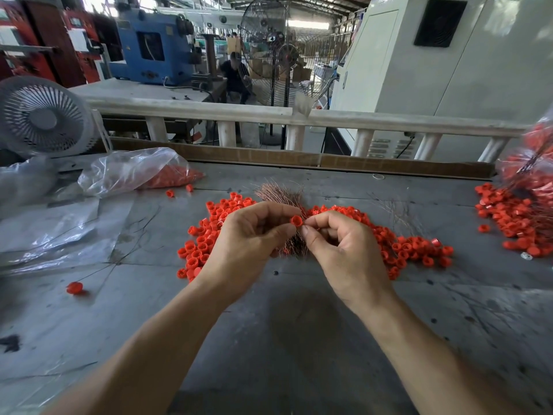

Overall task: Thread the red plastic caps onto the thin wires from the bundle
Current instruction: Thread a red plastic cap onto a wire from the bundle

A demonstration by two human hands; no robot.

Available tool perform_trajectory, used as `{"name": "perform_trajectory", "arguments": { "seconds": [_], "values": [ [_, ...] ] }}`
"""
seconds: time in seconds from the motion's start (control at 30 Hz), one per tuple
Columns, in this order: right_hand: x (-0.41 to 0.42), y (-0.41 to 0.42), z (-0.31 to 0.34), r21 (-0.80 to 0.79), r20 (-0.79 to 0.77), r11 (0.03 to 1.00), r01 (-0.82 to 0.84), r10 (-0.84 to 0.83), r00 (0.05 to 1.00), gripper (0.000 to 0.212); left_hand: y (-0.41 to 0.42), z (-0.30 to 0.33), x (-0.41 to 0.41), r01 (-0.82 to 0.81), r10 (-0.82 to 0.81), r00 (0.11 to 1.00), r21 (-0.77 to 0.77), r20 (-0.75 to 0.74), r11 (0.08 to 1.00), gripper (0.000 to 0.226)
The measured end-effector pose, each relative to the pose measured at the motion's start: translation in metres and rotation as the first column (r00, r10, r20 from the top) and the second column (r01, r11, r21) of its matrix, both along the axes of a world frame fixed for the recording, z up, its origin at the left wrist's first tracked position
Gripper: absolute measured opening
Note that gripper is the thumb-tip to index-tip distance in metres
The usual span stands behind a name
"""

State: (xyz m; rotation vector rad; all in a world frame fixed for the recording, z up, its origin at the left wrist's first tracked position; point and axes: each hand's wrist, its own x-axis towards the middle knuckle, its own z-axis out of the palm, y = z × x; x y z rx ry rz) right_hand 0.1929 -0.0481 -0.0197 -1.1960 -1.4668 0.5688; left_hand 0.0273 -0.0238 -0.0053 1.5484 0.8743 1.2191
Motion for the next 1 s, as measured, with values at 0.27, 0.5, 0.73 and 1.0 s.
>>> {"name": "perform_trajectory", "arguments": {
  "seconds": [0.27,0.5,0.73,1.0],
  "values": [
    [0.0,-0.0007,0.0017,-0.022,0.002,1.0,-0.002,0.002,1.0,0.01,-0.0011,0.003,-0.0009,-0.028,0.028,1.0,0.001,0.013,1.0,0.019],
    [-0.0001,-0.0002,0.0013,-0.019,0.021,1.0,0.001,-0.001,1.0,0.012,-0.0007,0.003,-0.0029,-0.034,0.034,0.999,0.007,0.003,0.999,0.021],
    [0.0004,0.0,0.0005,-0.004,0.026,1.0,0.004,-0.004,1.0,0.011,-0.0005,0.003,-0.0031,-0.02,0.02,1.0,-0.013,-0.001,1.0,0.024],
    [0.0004,0.0005,-0.0006,0.019,-0.008,1.0,-0.003,0.003,1.0,0.009,0.0003,0.0021,-0.003,-0.014,0.014,1.0,0.017,-0.02,1.0,0.028]
  ]
}}
